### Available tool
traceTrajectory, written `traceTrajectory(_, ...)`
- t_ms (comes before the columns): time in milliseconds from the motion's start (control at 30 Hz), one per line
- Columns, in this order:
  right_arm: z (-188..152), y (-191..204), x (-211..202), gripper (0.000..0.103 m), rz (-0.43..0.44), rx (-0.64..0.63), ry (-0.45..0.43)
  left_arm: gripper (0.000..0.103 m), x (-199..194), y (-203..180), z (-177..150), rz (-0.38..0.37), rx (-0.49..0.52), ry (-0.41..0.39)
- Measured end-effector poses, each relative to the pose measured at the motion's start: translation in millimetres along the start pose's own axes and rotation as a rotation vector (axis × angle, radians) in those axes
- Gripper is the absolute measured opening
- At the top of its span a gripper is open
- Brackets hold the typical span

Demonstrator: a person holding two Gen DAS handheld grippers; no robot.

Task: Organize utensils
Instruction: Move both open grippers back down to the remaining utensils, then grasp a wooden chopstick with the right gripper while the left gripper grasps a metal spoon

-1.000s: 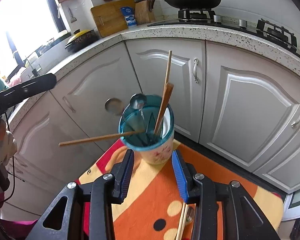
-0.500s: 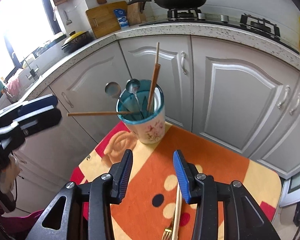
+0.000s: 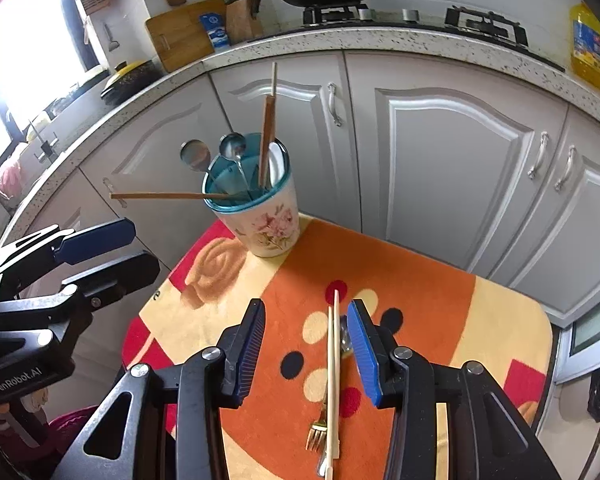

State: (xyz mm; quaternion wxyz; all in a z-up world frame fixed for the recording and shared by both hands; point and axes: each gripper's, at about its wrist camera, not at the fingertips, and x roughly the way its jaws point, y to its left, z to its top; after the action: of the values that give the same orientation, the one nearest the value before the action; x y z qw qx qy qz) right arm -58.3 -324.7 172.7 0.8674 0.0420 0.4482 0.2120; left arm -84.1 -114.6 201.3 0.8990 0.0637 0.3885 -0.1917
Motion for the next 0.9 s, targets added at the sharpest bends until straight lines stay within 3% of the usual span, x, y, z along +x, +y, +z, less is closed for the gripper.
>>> traceTrajectory(233, -16, -15, 15, 0.041, -0.006, 0.031, 0.042, 0.045, 23, 0, -10, -0.018, -0.034, 0.044)
traceTrajectory(500, -48, -48, 62, 0.041, 0.000, 0.121, 0.129, 0.045, 72, 27, -42, -0.045, -0.145, 0.160)
traceTrajectory(667, -59, -45, 95, 0.027, 0.036, 0.098, 0.200, 0.045, 98, 38, -57, -0.036, -0.189, 0.231)
traceTrajectory(900, -59, -42, 129, 0.022, 0.003, 0.060, 0.262, 0.045, 106, 44, -66, -0.036, -0.203, 0.260)
